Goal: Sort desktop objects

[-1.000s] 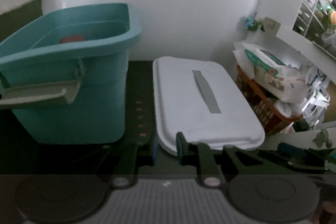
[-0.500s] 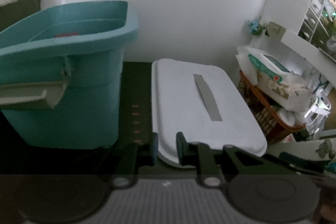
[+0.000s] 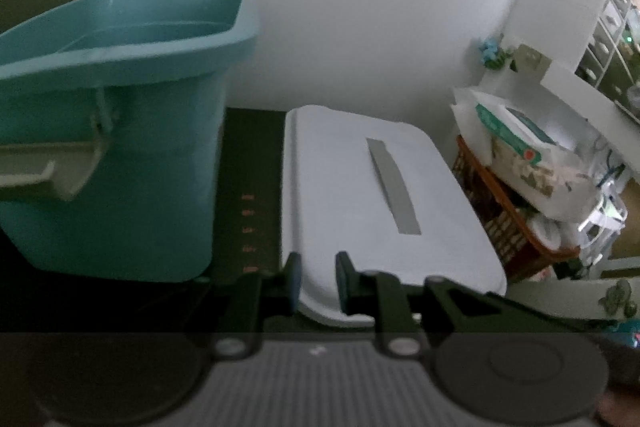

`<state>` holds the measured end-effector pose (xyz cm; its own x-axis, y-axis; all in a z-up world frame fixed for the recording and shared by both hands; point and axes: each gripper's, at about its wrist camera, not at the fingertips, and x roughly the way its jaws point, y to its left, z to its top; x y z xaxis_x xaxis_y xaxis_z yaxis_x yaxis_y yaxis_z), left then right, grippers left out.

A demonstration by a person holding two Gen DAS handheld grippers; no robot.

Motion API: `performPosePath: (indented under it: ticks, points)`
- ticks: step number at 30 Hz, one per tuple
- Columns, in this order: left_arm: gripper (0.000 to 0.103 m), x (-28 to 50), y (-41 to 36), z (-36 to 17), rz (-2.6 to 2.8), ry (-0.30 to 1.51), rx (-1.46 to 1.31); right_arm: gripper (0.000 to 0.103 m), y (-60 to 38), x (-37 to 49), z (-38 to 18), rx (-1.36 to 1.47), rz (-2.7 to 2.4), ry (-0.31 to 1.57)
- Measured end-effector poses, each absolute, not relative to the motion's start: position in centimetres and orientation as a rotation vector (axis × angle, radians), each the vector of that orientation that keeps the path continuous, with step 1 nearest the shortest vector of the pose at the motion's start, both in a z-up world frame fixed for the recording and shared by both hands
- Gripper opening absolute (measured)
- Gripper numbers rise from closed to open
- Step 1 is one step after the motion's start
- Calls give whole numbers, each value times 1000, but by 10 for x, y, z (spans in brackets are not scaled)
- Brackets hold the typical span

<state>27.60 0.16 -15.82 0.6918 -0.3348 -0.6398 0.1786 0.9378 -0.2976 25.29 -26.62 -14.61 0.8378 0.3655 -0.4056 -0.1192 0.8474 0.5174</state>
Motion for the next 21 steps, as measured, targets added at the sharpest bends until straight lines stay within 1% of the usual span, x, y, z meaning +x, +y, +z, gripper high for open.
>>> performPosePath:
  ticks: [13, 14, 17, 18, 21]
  points:
    - [20, 278, -11, -169, -266, 756, -238, 84, -264, 270, -158, 640, 324, 526]
    - [20, 279, -11, -169, -268, 756, -240, 82, -264, 271, -158, 640, 325, 520]
    - [20, 281, -11, -171, -271, 755, -244, 66, -264, 271, -159, 642, 334, 513]
    - [20, 281, -11, -172, -270, 754, -246, 62, -264, 271, -158, 642, 338, 506]
    - [20, 281, -11, -174, -272, 759, -243, 58, -264, 269, -155, 643, 342, 488]
